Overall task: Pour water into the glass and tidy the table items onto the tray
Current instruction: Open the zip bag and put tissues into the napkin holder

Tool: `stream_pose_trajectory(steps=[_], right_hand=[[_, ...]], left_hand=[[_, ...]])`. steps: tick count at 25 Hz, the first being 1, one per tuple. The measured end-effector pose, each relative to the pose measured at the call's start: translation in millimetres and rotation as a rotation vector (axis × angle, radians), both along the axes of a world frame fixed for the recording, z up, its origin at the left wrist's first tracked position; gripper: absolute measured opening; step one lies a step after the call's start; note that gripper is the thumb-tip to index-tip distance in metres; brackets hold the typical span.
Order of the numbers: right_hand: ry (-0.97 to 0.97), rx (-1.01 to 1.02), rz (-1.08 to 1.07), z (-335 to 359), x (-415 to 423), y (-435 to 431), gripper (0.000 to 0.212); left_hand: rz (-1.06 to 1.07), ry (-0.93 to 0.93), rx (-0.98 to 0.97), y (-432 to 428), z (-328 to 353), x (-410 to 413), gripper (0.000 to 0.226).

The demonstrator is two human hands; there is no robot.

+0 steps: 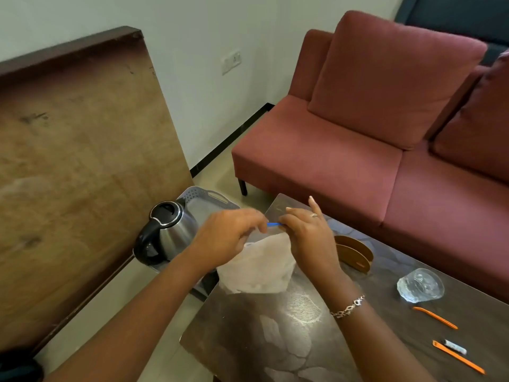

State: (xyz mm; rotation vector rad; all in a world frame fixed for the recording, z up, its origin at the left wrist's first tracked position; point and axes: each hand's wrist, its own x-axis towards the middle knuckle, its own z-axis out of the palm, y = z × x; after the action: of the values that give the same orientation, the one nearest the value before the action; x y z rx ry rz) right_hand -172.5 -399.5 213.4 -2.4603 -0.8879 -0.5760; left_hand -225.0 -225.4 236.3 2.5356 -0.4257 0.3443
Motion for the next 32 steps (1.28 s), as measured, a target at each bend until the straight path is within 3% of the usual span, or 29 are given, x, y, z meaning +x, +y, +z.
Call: stream_pose_trajectory(steps=[5, 8, 11, 15, 19, 22, 32], right_hand=[[0.019, 0.197, -0.107, 13.9, 1.3, -62.7, 0.014], [0.091, 0.239, -0.123, 12.7, -3.2, -91.9, 0.027], [0.129, 0.269, -0.132, 14.8, -8.7, -109.0, 0.014], [0.16, 0.293, -0.024, 31.4, -20.5, -104.4, 0.029], [0.122, 0.334, 0.112, 39.7, -32.6, -84.6, 0.031], [0.105, 0.409, 0.091, 37.3, -34.9, -89.8, 0.019], [0.007, 0.334, 0.006, 31.0, -40.4, -106.2, 0.02]], left_hand=[[0.32, 0.056, -0.684, -35.4, 15.9, -3.3, 0.023], [0.309, 0.106, -0.877, -54.8, 12.4, -5.3, 0.01], [0.295, 0.078, -0.878, -75.9, 16.3, -6.8, 0.014], [0.288, 0.065, -0.756, -104.2, 25.5, -6.9, 0.037], [0.203, 0.066, -0.678, -122.1, 30.8, -11.5, 0.036], [0.178, 0.083, -0.69, -130.7, 32.7, -16.5, 0.025], [0.164, 0.116, -0.716, -148.6, 32.0, -20.7, 0.025]])
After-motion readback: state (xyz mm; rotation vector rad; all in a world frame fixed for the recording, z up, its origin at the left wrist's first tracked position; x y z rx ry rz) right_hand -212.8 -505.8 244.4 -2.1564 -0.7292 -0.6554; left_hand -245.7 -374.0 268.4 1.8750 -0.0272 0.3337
